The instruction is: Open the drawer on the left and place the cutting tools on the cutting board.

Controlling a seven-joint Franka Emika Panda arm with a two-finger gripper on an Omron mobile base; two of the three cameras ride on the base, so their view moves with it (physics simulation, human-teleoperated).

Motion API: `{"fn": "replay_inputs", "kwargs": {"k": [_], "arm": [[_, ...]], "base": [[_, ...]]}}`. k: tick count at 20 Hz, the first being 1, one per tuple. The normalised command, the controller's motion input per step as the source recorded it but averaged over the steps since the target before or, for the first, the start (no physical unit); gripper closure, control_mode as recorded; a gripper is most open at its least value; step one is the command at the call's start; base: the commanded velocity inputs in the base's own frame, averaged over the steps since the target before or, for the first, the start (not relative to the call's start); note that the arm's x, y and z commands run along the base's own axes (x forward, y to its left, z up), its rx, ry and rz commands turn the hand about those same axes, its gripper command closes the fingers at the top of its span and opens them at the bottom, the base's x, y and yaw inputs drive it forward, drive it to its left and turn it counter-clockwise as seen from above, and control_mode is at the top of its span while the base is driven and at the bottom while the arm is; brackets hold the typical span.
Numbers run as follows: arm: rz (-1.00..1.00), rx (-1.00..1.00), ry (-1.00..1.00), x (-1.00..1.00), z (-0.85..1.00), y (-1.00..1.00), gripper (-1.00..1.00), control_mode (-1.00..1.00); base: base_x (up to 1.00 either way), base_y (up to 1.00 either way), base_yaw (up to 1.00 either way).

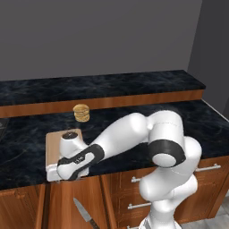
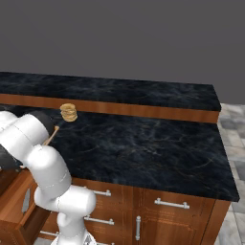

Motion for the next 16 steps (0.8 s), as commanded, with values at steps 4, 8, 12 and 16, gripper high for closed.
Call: {"fn": "replay_inputs", "kwargs": {"k": [4, 8, 12, 16], "arm": [[0.07, -0.13, 0.05, -0.25, -0.5, 0.01, -1.0, -1.0], [0.1, -0.11, 0.0, -0.44, -0.43, 0.13, -1.0, -1.0], [0.11, -0.1, 0.0, -0.51, -0.37, 0.1, -1.0, -1.0], [0.1, -0.05, 0.0, -0.29, -0.27, -0.03, -1.0, -1.0]], "base": [[0.0, 0.0, 0.0], [0.0, 0.0, 0.0], [0.0, 0.0, 0.0], [0.0, 0.0, 0.0]]}}
